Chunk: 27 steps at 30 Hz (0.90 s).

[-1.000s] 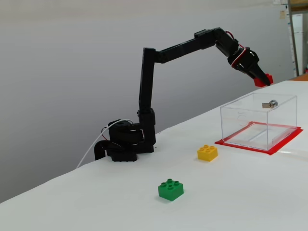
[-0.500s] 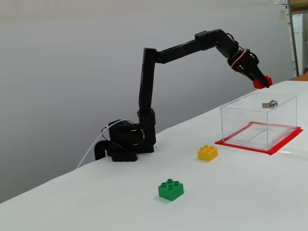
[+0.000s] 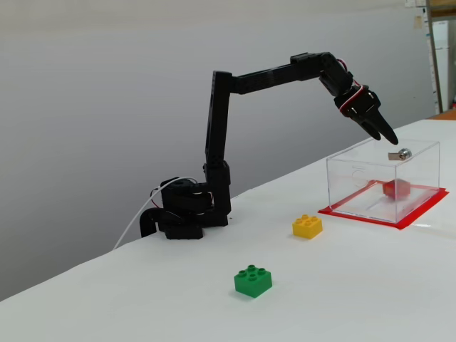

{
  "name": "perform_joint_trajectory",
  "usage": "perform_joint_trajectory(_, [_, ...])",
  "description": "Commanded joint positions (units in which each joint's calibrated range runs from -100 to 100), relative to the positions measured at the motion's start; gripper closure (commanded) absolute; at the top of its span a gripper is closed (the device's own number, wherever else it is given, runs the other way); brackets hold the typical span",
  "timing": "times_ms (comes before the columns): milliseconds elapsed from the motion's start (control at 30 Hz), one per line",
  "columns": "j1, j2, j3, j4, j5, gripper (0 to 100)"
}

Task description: Pick the red lego brick and place it into the transparent box

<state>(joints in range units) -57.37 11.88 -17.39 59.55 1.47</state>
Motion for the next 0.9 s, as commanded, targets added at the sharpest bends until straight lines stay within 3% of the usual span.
perform_joint_trajectory(0, [0.18, -1.40, -0.79, -0.02, -0.11, 68])
perform_joint_trajectory(300, [0.55, -1.40, -0.79, -0.02, -0.11, 69])
perform_joint_trajectory(600, [1.96, -4.97, -0.15, 0.06, 0.41, 97])
perform_joint_trajectory(867, [5.80, -10.99, -0.06, 0.24, 0.41, 98])
